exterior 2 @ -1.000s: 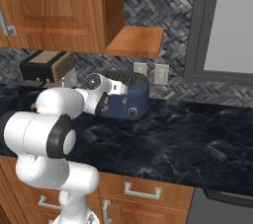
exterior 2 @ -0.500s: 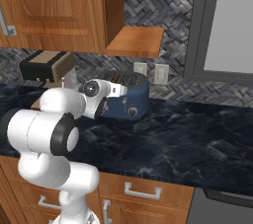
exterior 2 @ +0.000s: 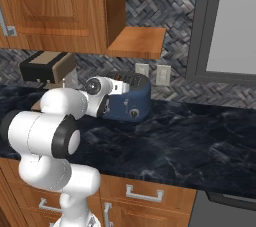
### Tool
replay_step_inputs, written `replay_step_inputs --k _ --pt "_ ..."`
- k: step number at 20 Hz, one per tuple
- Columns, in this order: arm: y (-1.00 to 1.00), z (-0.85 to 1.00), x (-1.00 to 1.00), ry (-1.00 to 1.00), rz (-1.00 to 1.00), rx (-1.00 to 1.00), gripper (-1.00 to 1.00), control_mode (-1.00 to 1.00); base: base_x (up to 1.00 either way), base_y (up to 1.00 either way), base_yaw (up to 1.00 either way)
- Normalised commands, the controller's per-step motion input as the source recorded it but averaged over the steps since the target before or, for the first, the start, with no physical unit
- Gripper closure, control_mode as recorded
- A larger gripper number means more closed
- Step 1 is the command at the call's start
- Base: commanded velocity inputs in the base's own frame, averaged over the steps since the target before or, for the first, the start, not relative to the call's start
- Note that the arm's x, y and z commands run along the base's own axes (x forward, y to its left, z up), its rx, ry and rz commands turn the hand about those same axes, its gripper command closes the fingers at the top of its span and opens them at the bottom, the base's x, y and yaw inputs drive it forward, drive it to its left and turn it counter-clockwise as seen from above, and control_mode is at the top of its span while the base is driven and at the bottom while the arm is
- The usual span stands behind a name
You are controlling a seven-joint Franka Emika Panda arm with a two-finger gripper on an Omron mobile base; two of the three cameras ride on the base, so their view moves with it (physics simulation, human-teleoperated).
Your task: Start the toaster. Once the lever pops up, take the bread to the plate on the dining counter.
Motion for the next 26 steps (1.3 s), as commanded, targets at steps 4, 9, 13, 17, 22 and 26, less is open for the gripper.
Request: replay_step_inputs --k 4,9,13,17,22,26 --pt "0.06 0.21 0.15 0.00 0.00 0.00 -1.00 -1.00 0.00 0.00 0.00" --pt "0.10 0.04 0.15 0.00 0.00 0.00 -1.00 -1.00 0.00 0.00 0.00" --pt "0.09 0.00 0.07 0.00 0.00 0.00 -1.00 -1.00 0.00 0.00 0.00" --pt "0.00 0.00 0.02 0.00 0.00 0.00 -1.00 -1.00 0.00 0.00 0.00" --pt "0.00 0.00 0.05 0.00 0.00 0.00 -1.00 -1.00 0.00 0.00 0.00" --pt "0.00 0.00 0.10 0.00 0.00 0.00 -1.00 -1.00 0.00 0.00 0.00"
